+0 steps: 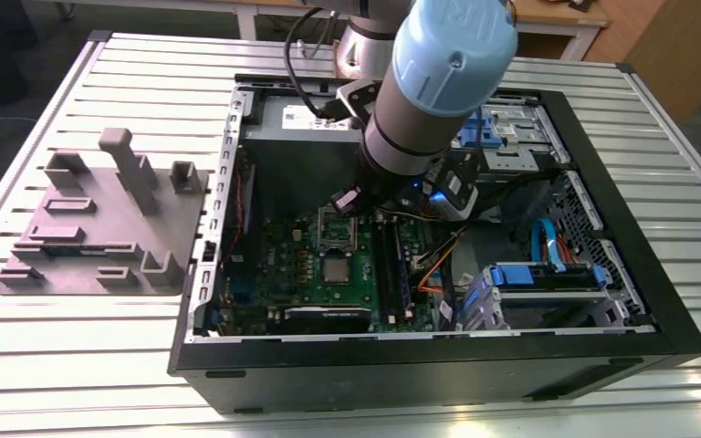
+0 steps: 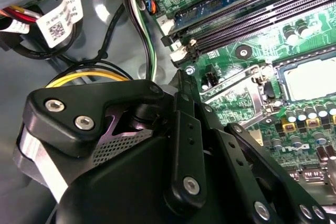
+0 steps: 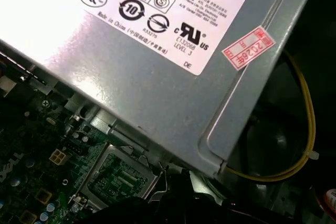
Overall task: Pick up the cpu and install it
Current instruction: 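Close the cpu cover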
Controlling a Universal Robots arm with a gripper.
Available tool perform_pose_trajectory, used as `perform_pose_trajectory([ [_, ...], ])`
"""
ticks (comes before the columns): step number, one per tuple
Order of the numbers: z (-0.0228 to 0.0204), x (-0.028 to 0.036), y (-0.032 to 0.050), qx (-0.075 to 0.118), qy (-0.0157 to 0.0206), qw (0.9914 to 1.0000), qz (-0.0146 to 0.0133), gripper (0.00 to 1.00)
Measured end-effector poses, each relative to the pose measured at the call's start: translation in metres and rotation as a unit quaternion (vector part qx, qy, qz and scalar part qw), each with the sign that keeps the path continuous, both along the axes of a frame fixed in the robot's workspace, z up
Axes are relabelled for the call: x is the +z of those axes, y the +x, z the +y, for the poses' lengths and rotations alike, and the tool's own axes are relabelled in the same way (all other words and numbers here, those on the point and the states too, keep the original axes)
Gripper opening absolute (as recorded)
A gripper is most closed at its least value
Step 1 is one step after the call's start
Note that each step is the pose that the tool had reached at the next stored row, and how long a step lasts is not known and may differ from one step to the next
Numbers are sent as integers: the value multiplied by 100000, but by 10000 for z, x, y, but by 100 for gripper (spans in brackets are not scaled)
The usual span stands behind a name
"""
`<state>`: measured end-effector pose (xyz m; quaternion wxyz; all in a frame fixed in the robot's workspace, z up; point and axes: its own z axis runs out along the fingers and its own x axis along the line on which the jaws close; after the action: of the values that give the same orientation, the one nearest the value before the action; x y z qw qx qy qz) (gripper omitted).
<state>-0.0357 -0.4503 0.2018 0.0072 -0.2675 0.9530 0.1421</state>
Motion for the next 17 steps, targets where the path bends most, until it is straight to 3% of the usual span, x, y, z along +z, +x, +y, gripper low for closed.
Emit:
perform_pose_trajectory([
  [2,0,0,0,63,-277,100000,31,10],
  [5,1,14,0,98,-1144,99993,123,10],
  [12,7,111,0,134,-2635,99965,176,10],
  [17,15,162,0,179,-3981,99920,176,10],
])
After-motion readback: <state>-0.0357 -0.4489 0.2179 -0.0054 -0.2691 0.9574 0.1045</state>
